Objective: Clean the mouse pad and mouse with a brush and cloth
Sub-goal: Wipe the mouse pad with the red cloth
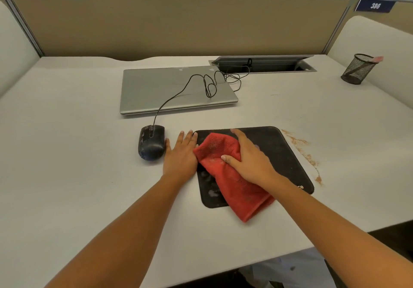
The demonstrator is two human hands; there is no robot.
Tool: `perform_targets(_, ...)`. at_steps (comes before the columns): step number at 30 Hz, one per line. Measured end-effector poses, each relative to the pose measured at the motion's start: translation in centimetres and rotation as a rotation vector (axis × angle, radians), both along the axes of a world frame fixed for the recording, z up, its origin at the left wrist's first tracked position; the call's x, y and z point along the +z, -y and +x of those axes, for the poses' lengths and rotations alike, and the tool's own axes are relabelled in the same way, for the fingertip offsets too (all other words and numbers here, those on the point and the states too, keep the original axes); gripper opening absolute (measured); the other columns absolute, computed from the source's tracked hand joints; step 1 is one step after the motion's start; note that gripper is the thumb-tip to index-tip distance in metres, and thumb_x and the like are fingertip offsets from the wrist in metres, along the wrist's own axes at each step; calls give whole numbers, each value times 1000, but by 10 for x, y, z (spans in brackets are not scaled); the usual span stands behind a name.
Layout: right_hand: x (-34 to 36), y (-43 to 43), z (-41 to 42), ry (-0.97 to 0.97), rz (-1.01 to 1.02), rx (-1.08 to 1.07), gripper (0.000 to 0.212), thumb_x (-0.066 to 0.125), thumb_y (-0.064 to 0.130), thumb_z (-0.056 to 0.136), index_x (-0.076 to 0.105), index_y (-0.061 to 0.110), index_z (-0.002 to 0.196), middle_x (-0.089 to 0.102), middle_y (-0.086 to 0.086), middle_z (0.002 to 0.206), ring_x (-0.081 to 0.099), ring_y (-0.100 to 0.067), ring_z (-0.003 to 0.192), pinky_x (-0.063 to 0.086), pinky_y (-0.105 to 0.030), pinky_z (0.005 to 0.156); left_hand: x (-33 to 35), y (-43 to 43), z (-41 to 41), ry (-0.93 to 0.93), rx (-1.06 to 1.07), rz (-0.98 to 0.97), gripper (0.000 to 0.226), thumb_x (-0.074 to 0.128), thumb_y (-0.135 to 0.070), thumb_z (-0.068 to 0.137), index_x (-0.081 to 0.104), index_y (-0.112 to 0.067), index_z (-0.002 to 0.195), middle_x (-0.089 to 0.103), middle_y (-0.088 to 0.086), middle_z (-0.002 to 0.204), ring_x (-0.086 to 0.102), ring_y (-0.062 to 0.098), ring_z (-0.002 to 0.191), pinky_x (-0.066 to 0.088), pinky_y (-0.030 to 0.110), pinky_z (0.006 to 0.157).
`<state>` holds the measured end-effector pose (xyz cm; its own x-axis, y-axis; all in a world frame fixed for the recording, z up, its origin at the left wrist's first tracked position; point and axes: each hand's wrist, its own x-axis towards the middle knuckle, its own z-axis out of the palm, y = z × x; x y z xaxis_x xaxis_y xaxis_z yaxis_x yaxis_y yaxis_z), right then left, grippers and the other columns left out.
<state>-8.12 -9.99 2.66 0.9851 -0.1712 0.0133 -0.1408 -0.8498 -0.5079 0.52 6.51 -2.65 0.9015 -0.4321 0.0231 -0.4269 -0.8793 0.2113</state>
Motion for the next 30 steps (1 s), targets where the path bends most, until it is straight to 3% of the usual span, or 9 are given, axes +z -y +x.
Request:
perform_targets(3, -5, -2, 4, 12, -125, -75, 71, 52, 49, 87, 15, 30, 144, 38, -7, 136, 45, -29, 120, 45, -46, 90, 1, 1, 1, -10, 13, -27, 50, 17, -25, 100, 8, -21, 149, 6, -4, 157, -1, 15, 145, 1, 50, 115)
perform_targets(5, -8, -5, 3, 122, -357, -40, 62, 50, 43, 90, 23, 27, 143, 40, -7, 133, 44, -27, 115, 46, -40, 84, 0, 2, 1, -5, 16, -33, 49, 15, -26, 100, 9, -21, 149, 7, -4, 157, -1, 15, 145, 2, 50, 115)
perform_targets(8, -16, -12, 0, 180, -575, 58, 42, 37, 31, 97, 38, 23, 138, 44, -6, 138, 41, -27, 122, 38, -40, 94, -1, 2, 1, -8, 26, -54, 48, 14, -30, 101, 12, -21, 148, 9, -5, 157, 0, 14, 145, 2, 48, 115)
perform_targets(11, -21, -20, -4, -3, -543, 38, 58, 24, 52, 95, 29, 19, 143, 34, -8, 148, 32, -26, 134, 27, -44, 107, 0, 2, 1, -6, 26, -72, 48, 15, -29, 101, 14, -21, 148, 11, -5, 157, 1, 15, 145, 1, 48, 115)
perform_targets(14, -19, -21, -6, -86, -536, 38, 71, 26, 63, 89, 20, 20, 146, 30, -9, 148, 31, -28, 132, 34, -45, 103, -1, 2, 1, -5, 27, -74, 48, 15, -30, 101, 14, -21, 148, 11, -5, 157, 1, 14, 145, 1, 48, 115)
perform_targets(20, 18, 1, 21, -38, -408, 1, 53, 55, 34, 88, 39, 30, 138, 47, -5, 128, 42, -27, 118, 44, -40, 89, -1, 1, 1, -17, 26, -62, 48, 13, -32, 101, 11, -22, 148, 9, -5, 157, 0, 15, 145, 0, 46, 115)
perform_targets(24, 28, 6, 38, 143, -550, -99, 52, 58, 19, 86, 41, 22, 135, 43, -8, 131, 39, -28, 116, 45, -37, 82, -2, 1, 2, -40, 26, -59, 49, 12, -35, 101, 9, -23, 148, 7, -4, 157, -2, 16, 145, -4, 44, 115)
perform_targets(27, 11, -6, 42, 66, -632, -2, 51, 60, 18, 85, 41, 20, 133, 39, -9, 136, 38, -28, 119, 45, -36, 86, -3, 1, 3, -33, 26, -55, 49, 12, -36, 101, 9, -24, 148, 7, -4, 157, -1, 16, 145, -4, 44, 115)
perform_targets(30, 0, -8, 43, 31, -567, 5, 47, 54, 20, 89, 40, 22, 134, 44, -7, 134, 40, -27, 119, 45, -35, 89, -3, 2, 3, -37, 32, -52, 49, 12, -36, 101, 9, -24, 148, 6, -4, 157, -2, 16, 145, -5, 44, 115)
